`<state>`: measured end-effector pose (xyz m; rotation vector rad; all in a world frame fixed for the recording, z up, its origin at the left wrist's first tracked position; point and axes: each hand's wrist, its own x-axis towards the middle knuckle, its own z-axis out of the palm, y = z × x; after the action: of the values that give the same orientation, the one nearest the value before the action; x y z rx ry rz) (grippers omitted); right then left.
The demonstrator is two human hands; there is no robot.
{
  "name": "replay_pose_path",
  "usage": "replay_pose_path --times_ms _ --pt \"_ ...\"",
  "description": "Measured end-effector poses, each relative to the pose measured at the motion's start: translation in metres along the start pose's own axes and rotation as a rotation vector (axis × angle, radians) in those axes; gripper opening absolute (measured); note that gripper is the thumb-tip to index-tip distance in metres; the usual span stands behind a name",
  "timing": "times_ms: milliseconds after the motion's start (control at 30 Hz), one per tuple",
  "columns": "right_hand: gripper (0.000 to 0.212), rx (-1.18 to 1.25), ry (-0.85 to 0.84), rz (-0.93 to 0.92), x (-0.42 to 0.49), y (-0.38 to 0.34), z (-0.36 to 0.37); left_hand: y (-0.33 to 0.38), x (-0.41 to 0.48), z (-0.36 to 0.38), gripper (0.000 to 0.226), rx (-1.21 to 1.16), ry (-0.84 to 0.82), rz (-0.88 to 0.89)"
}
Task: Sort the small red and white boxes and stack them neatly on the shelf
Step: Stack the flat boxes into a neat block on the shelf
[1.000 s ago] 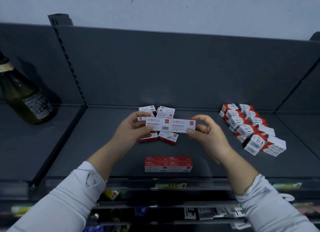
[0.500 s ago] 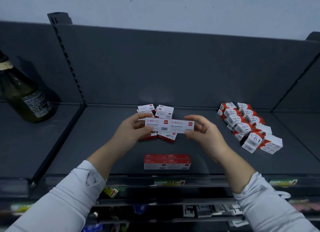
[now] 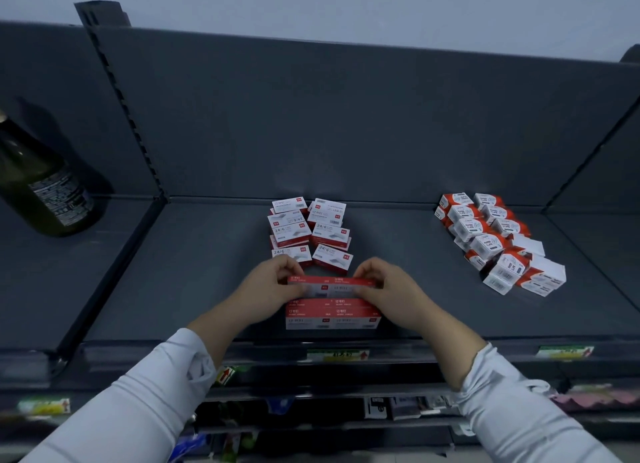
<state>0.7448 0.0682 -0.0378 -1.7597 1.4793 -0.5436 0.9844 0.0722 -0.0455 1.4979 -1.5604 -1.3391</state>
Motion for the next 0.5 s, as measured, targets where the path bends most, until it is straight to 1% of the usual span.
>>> replay_pose_path --times_ms 133,167,233,300,333,367,400,500 --pt "0.010 0.002 -0.036 0.005 0.001 0.007 0.000 -0.003 -0.003 0.002 0.015 0.038 -0.024 0.005" --pt "0.012 0.006 -0.059 0.001 0.001 0.006 -0.001 -0.004 -0.003 0.003 0.016 0.036 -0.045 0.013" --pt "0.024 0.017 -0.140 -0.007 -0.002 0.007 -0.001 -0.009 -0.004 0.003 0.032 0.056 -0.116 0.022" --pt "0.043 -0.003 -0.207 -0.019 -0.005 0.008 0.000 -0.016 -0.006 0.004 0.057 0.194 -0.160 0.030" --pt "0.054 -0.053 -0.213 -0.039 -0.006 0.010 0.001 -0.018 -0.007 0.005 0.066 0.283 -0.164 0.036" --pt "0.063 -0.121 -0.207 -0.069 -0.007 0.012 0.003 -0.020 -0.007 0.006 0.070 0.366 -0.157 0.055" --pt "0.068 -0.185 -0.198 -0.099 -0.008 0.013 0.004 -0.020 -0.008 0.008 0.071 0.427 -0.138 0.084" --pt "0.065 -0.257 -0.148 -0.157 -0.010 0.015 0.007 -0.020 -0.010 0.011 0.069 0.471 -0.077 0.159"
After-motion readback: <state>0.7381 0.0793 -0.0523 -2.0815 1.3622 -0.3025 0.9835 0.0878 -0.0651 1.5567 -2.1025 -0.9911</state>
